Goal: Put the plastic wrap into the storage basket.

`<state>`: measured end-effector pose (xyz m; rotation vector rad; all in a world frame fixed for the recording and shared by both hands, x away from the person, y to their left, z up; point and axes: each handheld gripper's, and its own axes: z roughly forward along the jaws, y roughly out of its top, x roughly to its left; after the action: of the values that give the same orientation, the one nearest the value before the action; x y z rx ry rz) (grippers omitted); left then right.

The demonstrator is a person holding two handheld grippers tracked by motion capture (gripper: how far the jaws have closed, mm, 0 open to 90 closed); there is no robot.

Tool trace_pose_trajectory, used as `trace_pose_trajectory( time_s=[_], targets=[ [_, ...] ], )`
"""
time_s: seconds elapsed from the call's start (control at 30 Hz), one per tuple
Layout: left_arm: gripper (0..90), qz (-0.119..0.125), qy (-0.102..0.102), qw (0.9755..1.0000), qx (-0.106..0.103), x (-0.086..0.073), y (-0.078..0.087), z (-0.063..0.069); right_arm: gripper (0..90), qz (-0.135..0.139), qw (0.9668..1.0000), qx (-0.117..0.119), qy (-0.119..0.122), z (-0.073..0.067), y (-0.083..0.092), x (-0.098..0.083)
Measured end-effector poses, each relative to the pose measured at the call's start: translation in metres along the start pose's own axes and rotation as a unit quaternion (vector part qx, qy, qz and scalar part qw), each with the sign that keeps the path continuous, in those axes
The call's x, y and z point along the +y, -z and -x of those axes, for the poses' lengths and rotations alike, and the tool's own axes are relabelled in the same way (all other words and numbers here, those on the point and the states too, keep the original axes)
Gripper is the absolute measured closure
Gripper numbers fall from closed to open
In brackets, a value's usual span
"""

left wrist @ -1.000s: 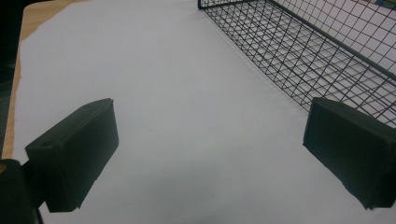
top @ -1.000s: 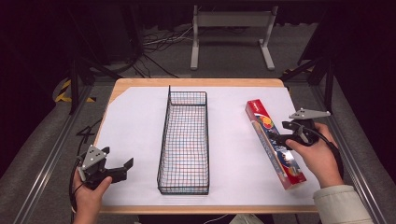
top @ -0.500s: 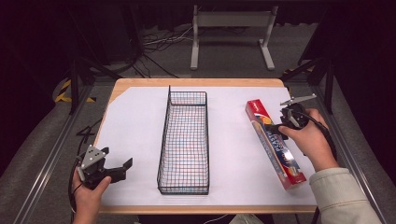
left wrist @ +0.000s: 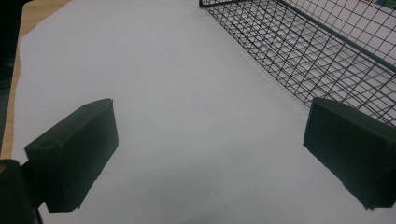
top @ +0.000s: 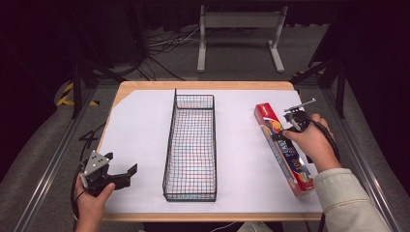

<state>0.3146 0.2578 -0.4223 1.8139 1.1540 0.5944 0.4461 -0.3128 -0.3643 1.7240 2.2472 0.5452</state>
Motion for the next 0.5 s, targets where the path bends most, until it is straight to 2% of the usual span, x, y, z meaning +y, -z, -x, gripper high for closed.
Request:
trace_pose_trajectory(
  time_s=[0.13, 0.33, 0.5],
  targets=[
    [3.7, -0.001, -0.002, 1.0000, 0.004, -0.001, -0.001, -0.001, 19.9, -0.019, 0.9995, -0.006, -0.025, 0.002, -0.008, -0.001],
    [3.7, -0.003, -0.003, 1.0000, 0.004, -0.002, -0.002, -0.002, 19.9, -0.040, 0.9989, -0.013, -0.022, 0.001, -0.020, -0.003],
    [3.7, -0.006, -0.003, 1.0000, 0.003, -0.003, -0.004, -0.002, 17.8, -0.041, 0.9989, -0.017, -0.016, -0.001, -0.027, -0.001]
  ],
)
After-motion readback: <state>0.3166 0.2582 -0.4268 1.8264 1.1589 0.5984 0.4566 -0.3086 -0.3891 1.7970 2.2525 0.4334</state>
